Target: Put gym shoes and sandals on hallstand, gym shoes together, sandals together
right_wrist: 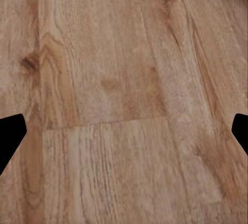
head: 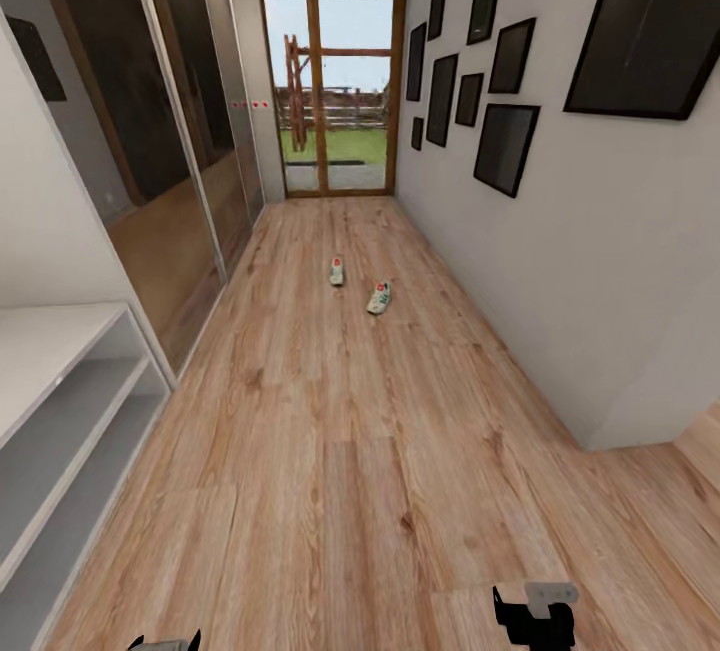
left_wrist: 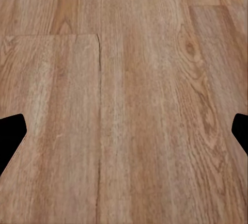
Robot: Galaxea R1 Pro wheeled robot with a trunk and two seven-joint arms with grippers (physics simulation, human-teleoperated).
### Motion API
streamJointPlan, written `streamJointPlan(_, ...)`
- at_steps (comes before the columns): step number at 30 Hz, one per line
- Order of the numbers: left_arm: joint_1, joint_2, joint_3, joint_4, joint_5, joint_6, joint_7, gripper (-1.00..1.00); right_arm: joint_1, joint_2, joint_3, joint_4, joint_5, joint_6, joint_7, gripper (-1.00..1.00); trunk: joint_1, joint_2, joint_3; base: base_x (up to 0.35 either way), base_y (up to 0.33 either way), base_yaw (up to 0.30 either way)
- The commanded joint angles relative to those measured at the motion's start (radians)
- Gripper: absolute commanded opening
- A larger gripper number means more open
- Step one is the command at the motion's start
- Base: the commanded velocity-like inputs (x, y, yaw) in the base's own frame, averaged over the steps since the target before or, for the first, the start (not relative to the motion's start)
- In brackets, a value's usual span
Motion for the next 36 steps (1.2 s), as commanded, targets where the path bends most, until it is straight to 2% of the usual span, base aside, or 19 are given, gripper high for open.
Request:
streamJointPlan(1,-0.001,0.000,0.004,0.001,0.008,-0.001,-0.010,1.00,-0.001,0.000,-0.006,0.001,0.011,-0.003,-0.005,1.00,0.000,0.000,-0.001,0.339,0.096,0.000)
streamJointPlan(36,-0.001,0.000,0.004,0.001,0.008,-0.001,-0.010,1.00,-0.001,0.000,-0.006,0.001,0.011,-0.003,-0.005,1.00,0.000,0.000,-0.001,0.339,0.096,0.000)
